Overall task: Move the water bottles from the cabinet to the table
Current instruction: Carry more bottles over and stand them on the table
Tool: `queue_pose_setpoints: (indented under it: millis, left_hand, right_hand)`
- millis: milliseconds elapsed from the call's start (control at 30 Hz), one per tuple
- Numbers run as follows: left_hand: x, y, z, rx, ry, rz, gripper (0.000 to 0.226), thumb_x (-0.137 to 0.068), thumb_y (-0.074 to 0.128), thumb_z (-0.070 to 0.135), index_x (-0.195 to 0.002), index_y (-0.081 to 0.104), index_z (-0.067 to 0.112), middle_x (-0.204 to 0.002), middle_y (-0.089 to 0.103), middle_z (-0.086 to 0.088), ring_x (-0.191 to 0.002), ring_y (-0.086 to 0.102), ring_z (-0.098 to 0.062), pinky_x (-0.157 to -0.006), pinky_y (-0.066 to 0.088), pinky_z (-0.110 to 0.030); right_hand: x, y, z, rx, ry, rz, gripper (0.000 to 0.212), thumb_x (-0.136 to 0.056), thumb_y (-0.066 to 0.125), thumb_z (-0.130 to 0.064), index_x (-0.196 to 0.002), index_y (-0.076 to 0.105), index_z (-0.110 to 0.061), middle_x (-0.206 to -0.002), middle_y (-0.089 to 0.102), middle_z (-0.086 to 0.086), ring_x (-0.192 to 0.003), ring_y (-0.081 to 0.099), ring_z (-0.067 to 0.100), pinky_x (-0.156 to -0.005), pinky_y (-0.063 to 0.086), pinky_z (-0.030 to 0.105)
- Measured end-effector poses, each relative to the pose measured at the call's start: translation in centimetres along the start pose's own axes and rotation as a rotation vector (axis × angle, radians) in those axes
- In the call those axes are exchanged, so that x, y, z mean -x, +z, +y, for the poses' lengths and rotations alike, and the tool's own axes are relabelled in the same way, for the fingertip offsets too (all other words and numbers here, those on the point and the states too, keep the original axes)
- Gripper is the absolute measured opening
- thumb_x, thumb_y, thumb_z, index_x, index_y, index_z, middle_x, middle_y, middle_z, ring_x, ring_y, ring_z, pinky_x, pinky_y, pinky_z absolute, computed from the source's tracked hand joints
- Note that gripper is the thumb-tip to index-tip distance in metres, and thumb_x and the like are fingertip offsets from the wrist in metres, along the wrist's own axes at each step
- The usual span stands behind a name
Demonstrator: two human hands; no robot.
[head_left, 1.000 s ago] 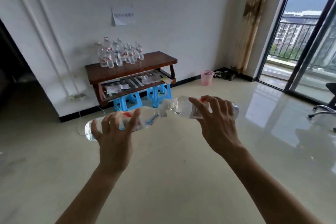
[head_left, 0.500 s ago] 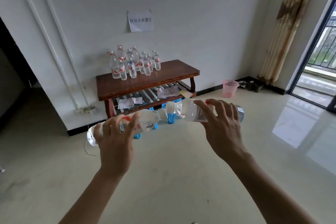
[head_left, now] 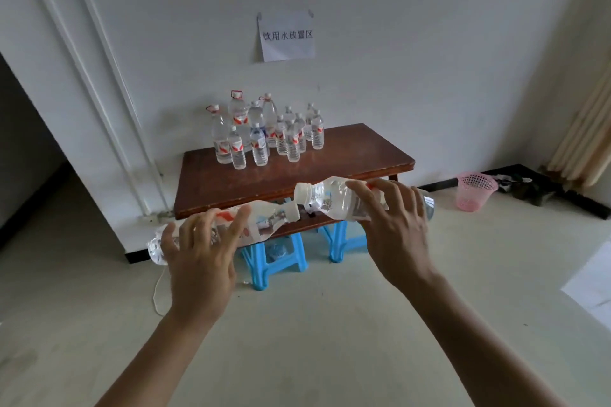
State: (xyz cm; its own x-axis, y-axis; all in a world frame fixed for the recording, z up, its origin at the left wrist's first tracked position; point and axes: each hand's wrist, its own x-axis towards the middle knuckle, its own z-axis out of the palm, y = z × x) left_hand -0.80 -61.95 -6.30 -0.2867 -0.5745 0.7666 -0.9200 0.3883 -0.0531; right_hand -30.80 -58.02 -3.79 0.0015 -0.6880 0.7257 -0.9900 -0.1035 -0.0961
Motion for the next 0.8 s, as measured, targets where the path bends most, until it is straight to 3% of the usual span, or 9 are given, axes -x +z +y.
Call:
queue_pose_setpoints:
  millis: [200, 433, 533, 633, 800]
  left_hand:
    - [-6.0, 13.5, -5.6, 0.055, -0.092, -0.009, 0.078, -0.077, 0.078, 0.003, -0.147, 0.052, 0.024, -0.123, 0.058, -0.016, -0.113, 0.052, -0.039, -0.1, 0.036, -0.059]
    - [-17.5, 28.9, -11.8, 0.333, -0.199, -0.088, 0.079, -0.08, 0.081, 0.009, -0.148, 0.044, 0.018, -0.123, 0.059, -0.013, -0.117, 0.054, -0.036, -0.094, 0.05, -0.054]
    - [-23.2, 34.4, -13.6, 0.449, -0.176, -0.087, 0.069, -0.085, 0.079, 0.013, -0.146, 0.047, 0.014, -0.126, 0.06, -0.013, -0.119, 0.055, -0.033, -0.098, 0.048, -0.048]
    - [-26.9, 39.5, -13.7, 0.606, -0.274, -0.08, 0.066, -0.086, 0.079, 0.016, -0.143, 0.049, 0.007, -0.131, 0.06, -0.013, -0.119, 0.054, -0.028, -0.102, 0.038, -0.033]
    - [-29.7, 49.3, -13.4, 0.79, -0.502, -0.189, 0.077, -0.082, 0.082, 0.015, -0.148, 0.043, 0.006, -0.143, 0.053, -0.012, -0.131, 0.049, -0.03, -0.107, 0.043, -0.046]
  right_hand:
    - [-9.4, 12.5, 2.1, -0.035, -0.055, -0.005, 0.081, -0.072, 0.084, 0.0, -0.141, 0.051, -0.027, -0.129, 0.058, 0.012, -0.116, 0.052, 0.037, -0.1, 0.045, 0.059]
    - [-20.9, 26.7, 4.5, -0.052, 0.006, -0.095, 0.085, -0.072, 0.089, -0.005, -0.141, 0.046, -0.03, -0.128, 0.059, 0.009, -0.114, 0.055, 0.036, -0.095, 0.049, 0.054]
    - [-25.3, 31.3, 6.3, -0.066, 0.097, -0.081, 0.09, -0.069, 0.086, 0.003, -0.141, 0.045, -0.031, -0.128, 0.06, 0.01, -0.115, 0.056, 0.037, -0.095, 0.048, 0.054]
    - [-27.8, 35.2, 8.2, -0.088, 0.199, -0.093, 0.092, -0.068, 0.085, 0.006, -0.14, 0.043, -0.032, -0.128, 0.06, 0.011, -0.116, 0.055, 0.039, -0.094, 0.047, 0.055]
    - [-30.7, 43.4, 12.8, -0.168, 0.288, -0.16, 0.088, -0.073, 0.084, 0.002, -0.142, 0.042, -0.034, -0.13, 0.058, 0.009, -0.117, 0.053, 0.037, -0.09, 0.049, 0.055]
